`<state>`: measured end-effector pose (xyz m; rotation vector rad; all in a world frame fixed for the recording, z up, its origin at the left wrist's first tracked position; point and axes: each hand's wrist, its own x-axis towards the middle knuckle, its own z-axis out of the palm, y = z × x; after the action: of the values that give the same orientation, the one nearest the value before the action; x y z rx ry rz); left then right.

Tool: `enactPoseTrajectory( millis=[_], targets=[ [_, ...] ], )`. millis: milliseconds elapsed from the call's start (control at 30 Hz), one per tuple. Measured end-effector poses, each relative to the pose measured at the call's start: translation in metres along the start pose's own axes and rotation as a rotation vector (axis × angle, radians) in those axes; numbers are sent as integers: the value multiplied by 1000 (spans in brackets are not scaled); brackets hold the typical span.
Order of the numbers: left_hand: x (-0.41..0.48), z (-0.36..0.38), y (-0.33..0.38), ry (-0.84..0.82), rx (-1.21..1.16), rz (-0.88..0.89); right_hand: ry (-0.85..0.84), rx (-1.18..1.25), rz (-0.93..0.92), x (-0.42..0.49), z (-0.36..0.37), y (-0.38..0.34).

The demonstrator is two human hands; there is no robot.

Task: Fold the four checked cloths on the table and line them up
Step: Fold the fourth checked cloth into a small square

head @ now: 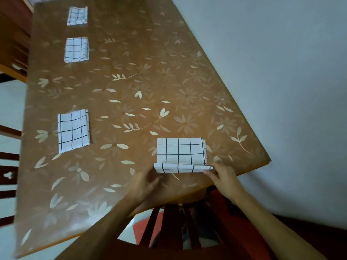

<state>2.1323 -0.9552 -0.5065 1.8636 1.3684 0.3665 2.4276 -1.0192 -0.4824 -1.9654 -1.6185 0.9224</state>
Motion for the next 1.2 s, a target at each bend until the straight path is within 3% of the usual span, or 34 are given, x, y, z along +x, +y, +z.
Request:
enactPoseTrajectory(
  millis=[133, 200, 300, 667, 1000, 1200],
  targets=[
    [7, 9, -4, -20, -71, -123, -3, 61, 73, -1, 2, -3],
    [9, 14, -6, -10, -100, -152, -91, 150, 125, 1, 0, -2],
    [13, 18, -6, -2, -180, -172, -180, 90, 129, 11, 1, 6],
    [44, 22, 2, 85, -276, -205, -45, -25, 335, 49, 15, 11],
    [51, 22, 9, 127, -38, -207, 66, 23, 407, 54, 17, 5],
    [54, 32, 14, 127, 554, -52, 116, -57, 398, 55, 19, 0]
  ],
)
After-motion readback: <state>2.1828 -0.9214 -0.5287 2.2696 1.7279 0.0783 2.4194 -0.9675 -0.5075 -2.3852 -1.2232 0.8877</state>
